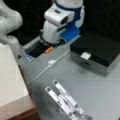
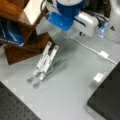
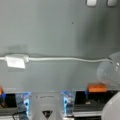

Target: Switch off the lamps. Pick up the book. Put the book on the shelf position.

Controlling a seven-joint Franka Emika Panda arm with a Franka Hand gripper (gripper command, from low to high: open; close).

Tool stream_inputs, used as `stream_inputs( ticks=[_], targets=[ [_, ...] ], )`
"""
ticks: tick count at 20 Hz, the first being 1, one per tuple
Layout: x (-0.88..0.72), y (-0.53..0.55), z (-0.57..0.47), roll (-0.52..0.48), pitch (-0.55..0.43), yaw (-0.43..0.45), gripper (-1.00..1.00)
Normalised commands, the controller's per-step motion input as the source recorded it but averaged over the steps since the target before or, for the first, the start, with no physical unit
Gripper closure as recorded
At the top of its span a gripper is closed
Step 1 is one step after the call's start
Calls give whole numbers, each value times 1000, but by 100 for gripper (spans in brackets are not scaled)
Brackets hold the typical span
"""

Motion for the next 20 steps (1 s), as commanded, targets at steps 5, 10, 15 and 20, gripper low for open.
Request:
stream_inputs(
  ticks=[5,10,15,20],
  targets=[
    [-415,22,-265,333,-467,35,-100],
    [-419,-64,-145,298,-340,40,-100],
    [-270,-117,-84,202,-238,33,-100],
    [-157,-123,-166,155,-228,53,-100]
  ],
)
